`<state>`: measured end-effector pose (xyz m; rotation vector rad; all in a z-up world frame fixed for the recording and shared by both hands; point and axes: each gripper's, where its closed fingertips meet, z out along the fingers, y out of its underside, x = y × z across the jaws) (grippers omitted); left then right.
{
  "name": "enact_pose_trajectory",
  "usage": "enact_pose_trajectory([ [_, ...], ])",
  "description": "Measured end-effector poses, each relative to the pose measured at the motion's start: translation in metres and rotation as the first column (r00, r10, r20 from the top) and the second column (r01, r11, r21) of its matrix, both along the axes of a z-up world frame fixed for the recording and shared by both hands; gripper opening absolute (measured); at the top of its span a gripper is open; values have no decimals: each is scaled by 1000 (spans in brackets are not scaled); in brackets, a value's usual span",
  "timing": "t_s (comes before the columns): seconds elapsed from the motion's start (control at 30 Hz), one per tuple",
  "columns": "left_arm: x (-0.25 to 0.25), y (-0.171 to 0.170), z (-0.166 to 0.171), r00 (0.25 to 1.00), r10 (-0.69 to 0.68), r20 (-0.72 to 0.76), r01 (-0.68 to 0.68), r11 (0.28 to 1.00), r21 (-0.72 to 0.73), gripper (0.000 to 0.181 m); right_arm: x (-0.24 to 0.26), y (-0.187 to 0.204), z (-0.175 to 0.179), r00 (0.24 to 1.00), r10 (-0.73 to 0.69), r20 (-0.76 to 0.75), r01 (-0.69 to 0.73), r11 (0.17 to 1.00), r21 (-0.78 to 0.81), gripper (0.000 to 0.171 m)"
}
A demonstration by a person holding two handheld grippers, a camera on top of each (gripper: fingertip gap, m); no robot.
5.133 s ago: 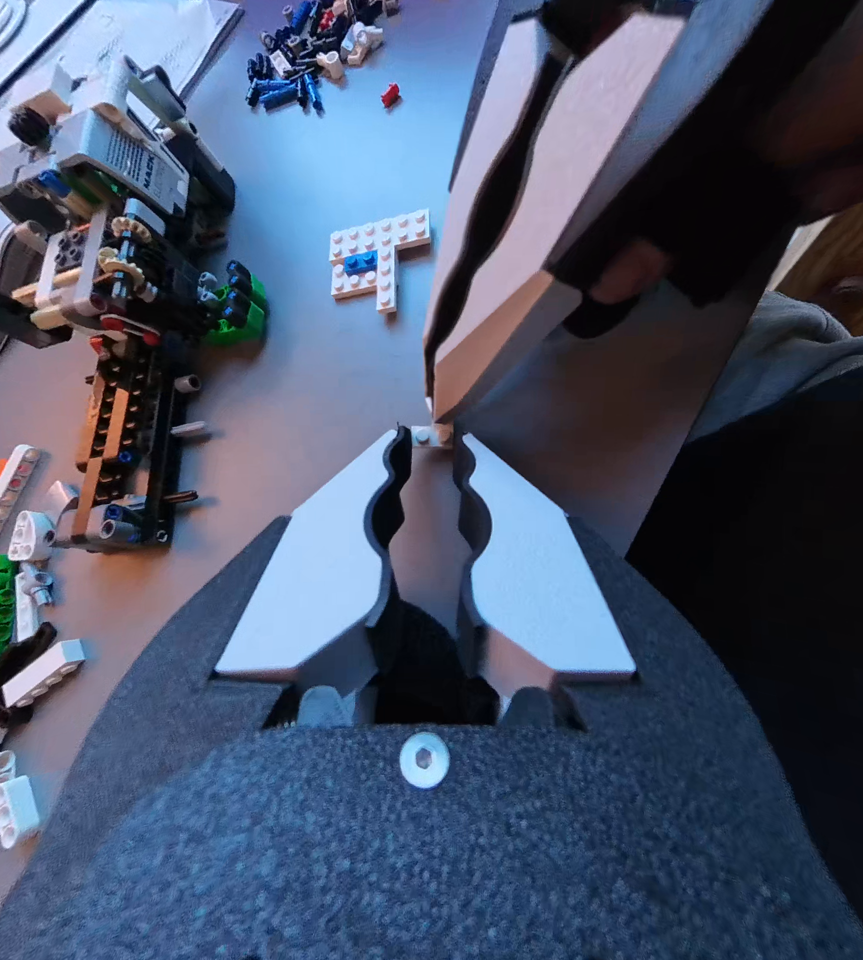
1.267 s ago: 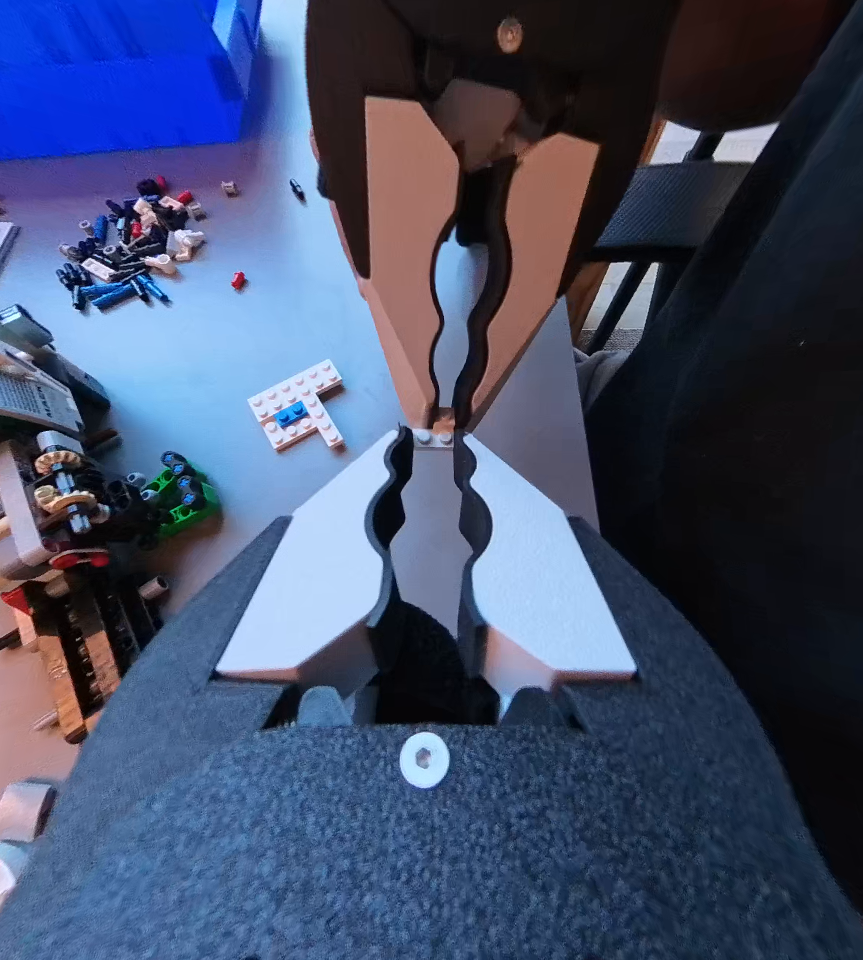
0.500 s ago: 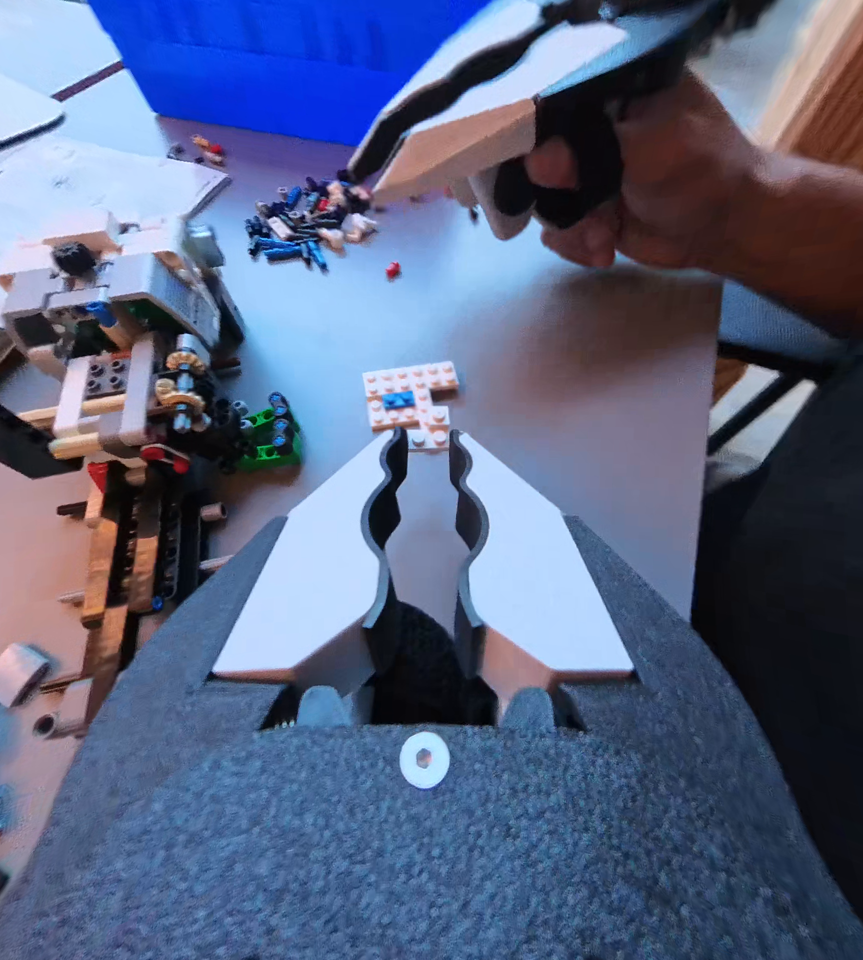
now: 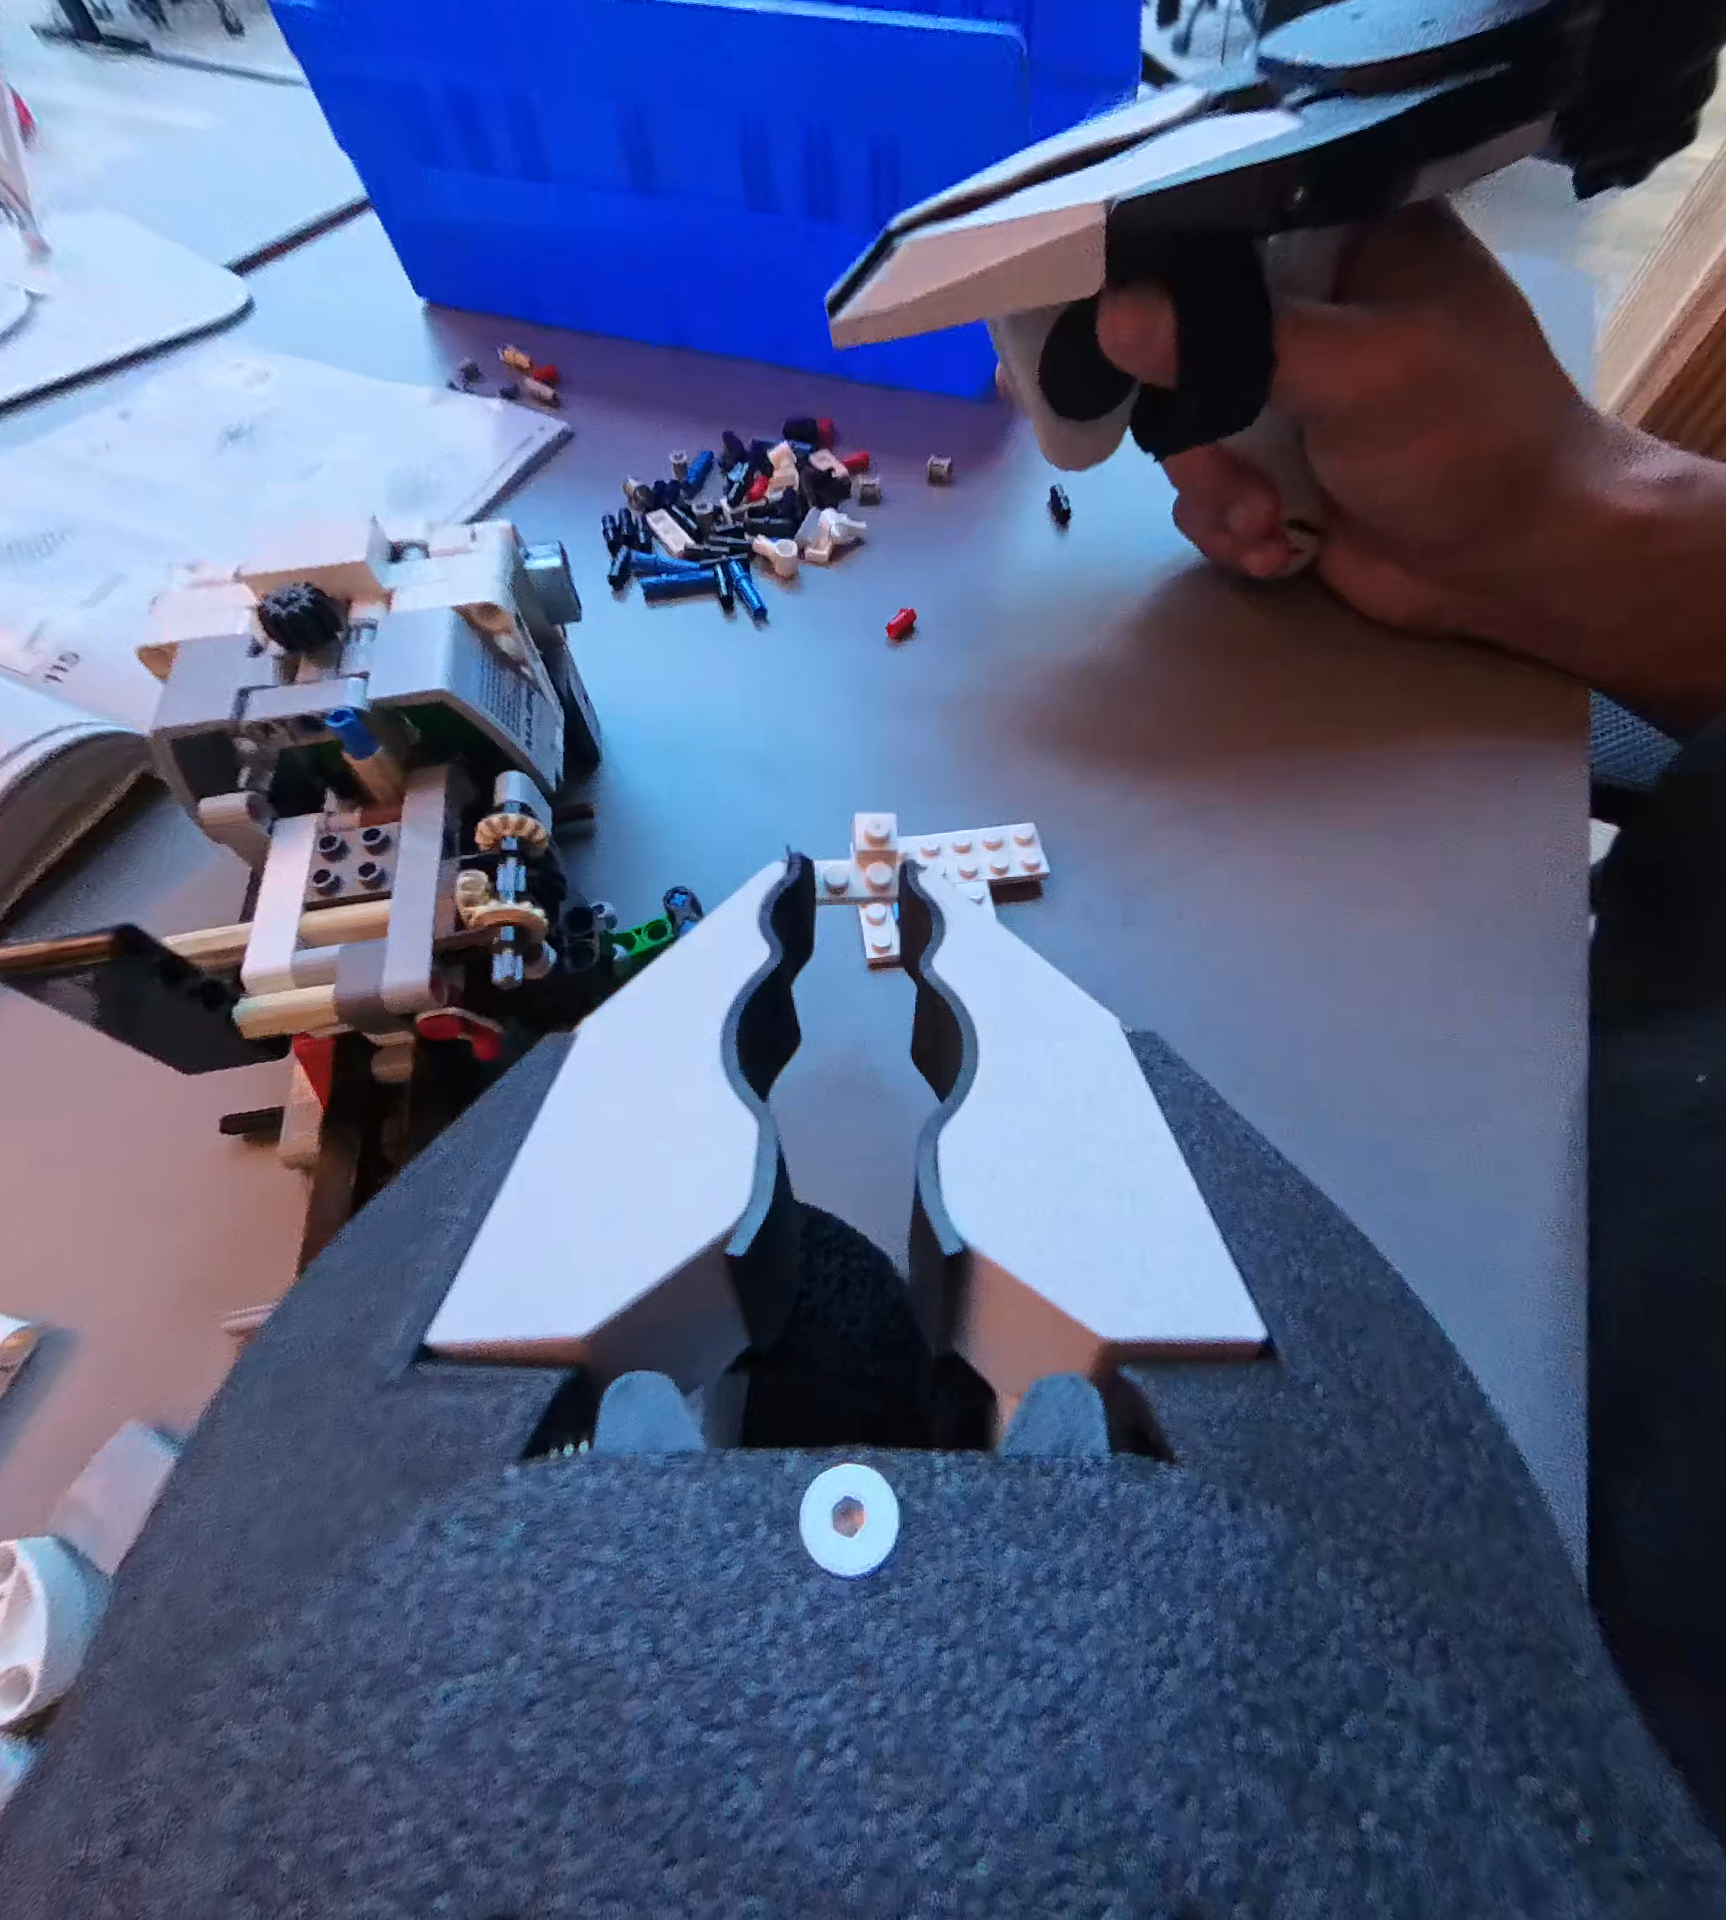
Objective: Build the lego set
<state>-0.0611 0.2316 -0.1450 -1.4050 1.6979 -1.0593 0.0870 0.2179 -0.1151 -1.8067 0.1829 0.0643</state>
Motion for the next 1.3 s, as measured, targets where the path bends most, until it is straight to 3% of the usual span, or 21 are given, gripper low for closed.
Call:
enact_pose_trajectory([
  [0.3,3,-1,-4,998,-39,-47,34,995,-91,14,1,2,-2,1000,-3,10,3,1000,-14,20],
  [1.3,6,2,-11,995,-31,-95,19,992,-123,14,-4,4,-4,999,35,6,-35,999,-28,18],
])
